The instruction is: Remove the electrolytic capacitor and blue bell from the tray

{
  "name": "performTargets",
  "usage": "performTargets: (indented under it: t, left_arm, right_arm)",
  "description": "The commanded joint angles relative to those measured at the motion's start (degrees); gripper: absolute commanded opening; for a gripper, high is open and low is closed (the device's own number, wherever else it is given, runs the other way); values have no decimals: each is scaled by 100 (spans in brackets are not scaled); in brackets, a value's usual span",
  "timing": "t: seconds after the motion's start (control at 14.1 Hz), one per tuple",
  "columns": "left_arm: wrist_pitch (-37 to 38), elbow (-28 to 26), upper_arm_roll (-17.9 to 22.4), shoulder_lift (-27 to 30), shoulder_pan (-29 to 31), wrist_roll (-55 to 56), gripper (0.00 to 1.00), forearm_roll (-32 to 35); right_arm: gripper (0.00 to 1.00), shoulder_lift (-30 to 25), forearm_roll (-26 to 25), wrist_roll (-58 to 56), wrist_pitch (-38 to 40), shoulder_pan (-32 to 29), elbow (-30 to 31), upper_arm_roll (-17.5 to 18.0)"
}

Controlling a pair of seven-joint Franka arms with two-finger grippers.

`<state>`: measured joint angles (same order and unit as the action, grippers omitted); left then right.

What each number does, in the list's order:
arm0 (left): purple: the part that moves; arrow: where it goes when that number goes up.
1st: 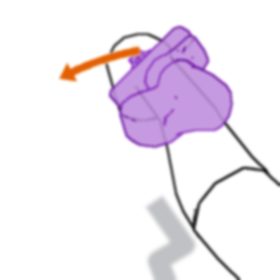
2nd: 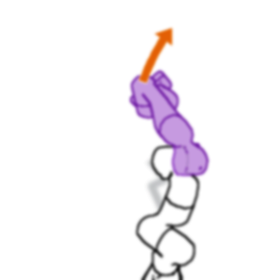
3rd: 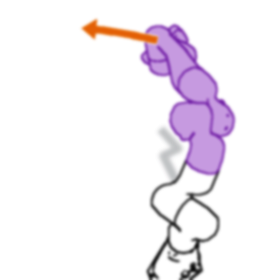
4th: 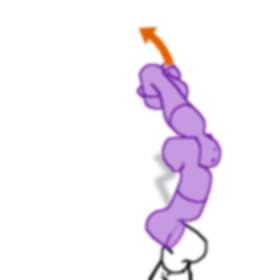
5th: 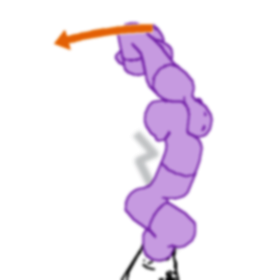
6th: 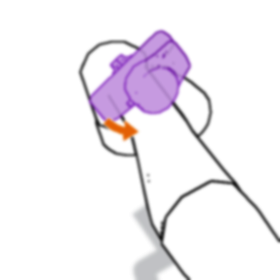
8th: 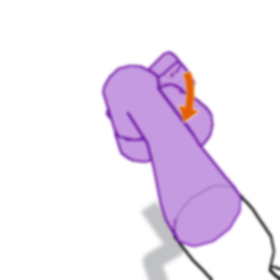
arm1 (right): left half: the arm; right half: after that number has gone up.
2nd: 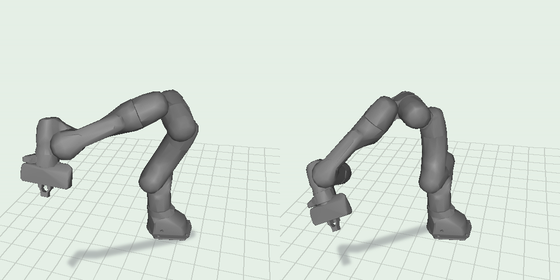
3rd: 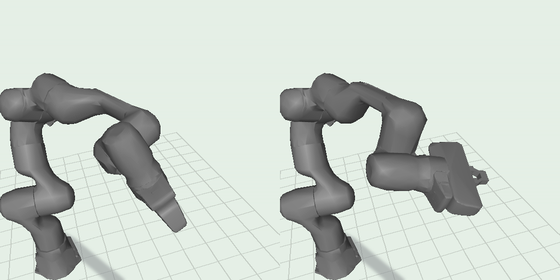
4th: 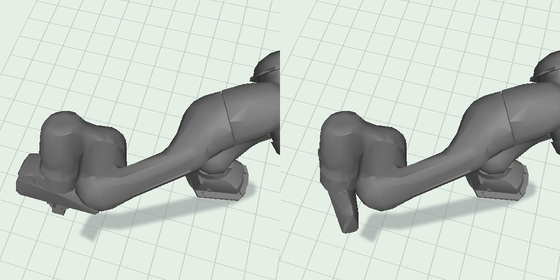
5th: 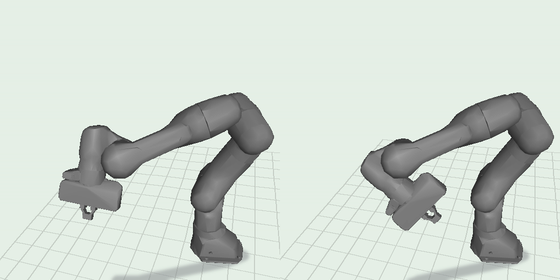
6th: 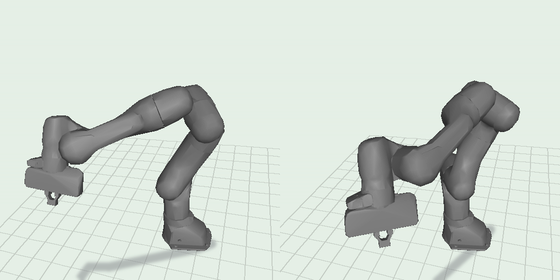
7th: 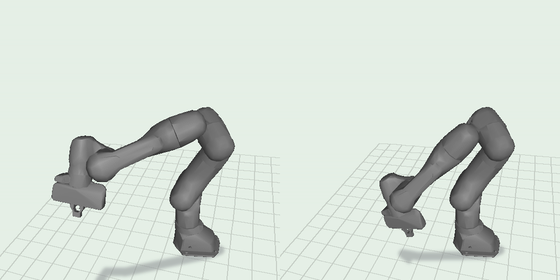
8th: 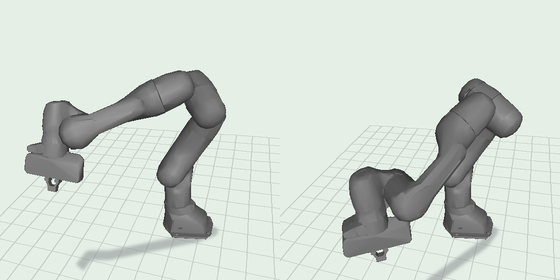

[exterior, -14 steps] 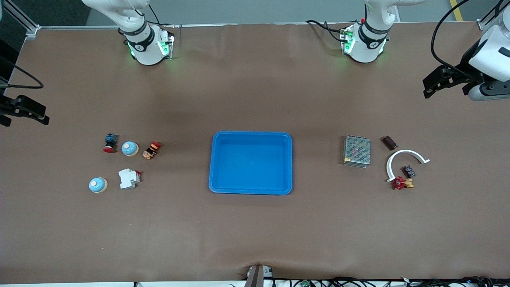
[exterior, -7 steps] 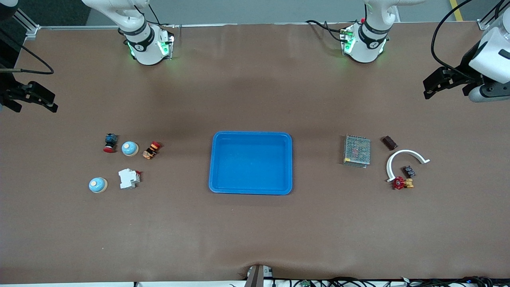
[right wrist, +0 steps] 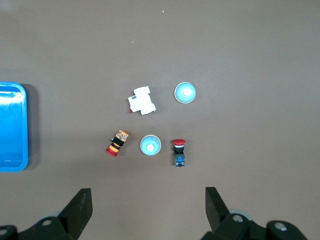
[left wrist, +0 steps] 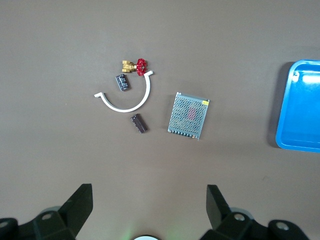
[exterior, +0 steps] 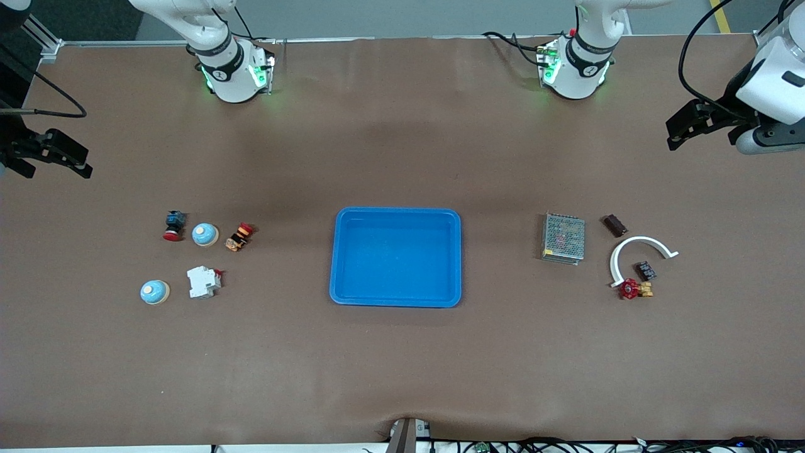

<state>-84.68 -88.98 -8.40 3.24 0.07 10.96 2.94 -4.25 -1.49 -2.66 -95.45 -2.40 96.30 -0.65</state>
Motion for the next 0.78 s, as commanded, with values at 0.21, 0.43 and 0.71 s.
performTargets:
  t: [0.21, 0.43, 0.71]
  left_arm:
    - [-39, -154, -4, 177, 54, -129, 100, -153]
    - [-31, -146, 14, 177, 54, -120, 100, -329]
    - [-13, -85, 23, 160, 54, -129, 100, -312]
  right_arm:
    - [100, -103, 18, 90, -35, -50, 56, 56]
    - [100, -103, 18, 90, -26, -50, 56, 56]
    - [100, -103, 18, 90, -26, -50, 56, 56]
